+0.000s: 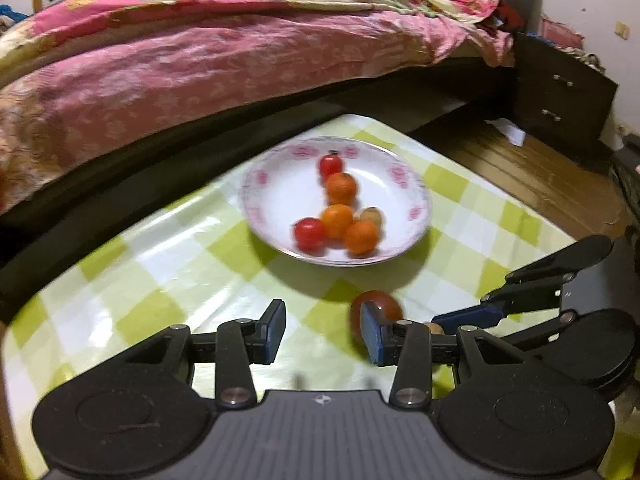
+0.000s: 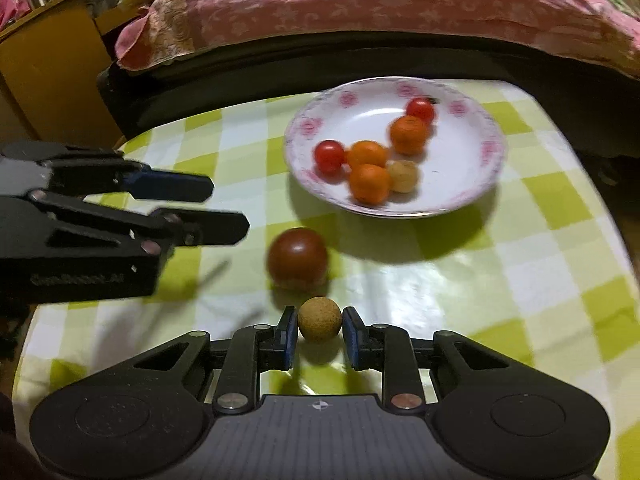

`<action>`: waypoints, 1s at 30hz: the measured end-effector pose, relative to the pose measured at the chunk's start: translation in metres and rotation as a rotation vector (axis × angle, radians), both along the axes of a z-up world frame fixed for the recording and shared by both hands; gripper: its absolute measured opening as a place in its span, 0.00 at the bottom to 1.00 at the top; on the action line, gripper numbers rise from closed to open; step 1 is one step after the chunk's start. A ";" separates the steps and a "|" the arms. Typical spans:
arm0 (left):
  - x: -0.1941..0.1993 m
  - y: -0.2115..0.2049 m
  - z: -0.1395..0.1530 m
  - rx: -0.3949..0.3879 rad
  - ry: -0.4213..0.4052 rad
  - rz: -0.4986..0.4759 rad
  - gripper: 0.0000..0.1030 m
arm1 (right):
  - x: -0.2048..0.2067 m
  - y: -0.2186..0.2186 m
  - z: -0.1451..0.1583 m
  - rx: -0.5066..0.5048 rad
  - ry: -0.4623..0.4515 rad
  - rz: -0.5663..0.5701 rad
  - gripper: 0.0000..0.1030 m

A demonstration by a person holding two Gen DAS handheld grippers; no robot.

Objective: Organize fruits
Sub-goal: 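Move the left gripper to the dark-brown tomato while the right gripper moves to the other longan, then close the left gripper on the dark-brown tomato while the right gripper closes on the longan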

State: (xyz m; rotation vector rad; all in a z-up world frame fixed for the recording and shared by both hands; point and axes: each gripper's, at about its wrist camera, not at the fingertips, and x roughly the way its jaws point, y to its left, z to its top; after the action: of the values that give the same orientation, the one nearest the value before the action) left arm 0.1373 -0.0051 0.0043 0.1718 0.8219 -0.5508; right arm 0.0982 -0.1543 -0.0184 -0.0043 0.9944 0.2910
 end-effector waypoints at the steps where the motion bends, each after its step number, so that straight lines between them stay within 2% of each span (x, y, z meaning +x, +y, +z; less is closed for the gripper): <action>1: 0.000 -0.004 -0.002 -0.003 0.005 -0.009 0.47 | -0.002 -0.003 0.001 -0.006 0.002 -0.007 0.21; 8: -0.003 -0.029 -0.018 0.031 0.026 -0.064 0.47 | -0.011 -0.029 0.002 0.032 0.014 -0.076 0.21; 15: 0.003 -0.046 -0.029 0.042 0.030 -0.091 0.55 | -0.002 -0.032 -0.003 0.039 0.012 -0.047 0.22; 18: 0.009 -0.050 -0.032 0.019 0.051 -0.086 0.56 | 0.003 -0.040 -0.006 0.035 0.014 -0.060 0.22; 25: 0.012 -0.063 -0.039 0.022 0.051 -0.101 0.55 | 0.004 -0.054 -0.008 0.001 0.014 -0.073 0.22; 30: 0.012 -0.070 -0.042 0.022 0.051 -0.109 0.49 | 0.005 -0.062 -0.011 -0.005 0.022 -0.102 0.22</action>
State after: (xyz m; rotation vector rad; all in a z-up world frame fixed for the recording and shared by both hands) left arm 0.1493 -0.0755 -0.0373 0.2245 0.8725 -0.6508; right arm 0.1030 -0.2161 -0.0291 0.0449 1.0140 0.1957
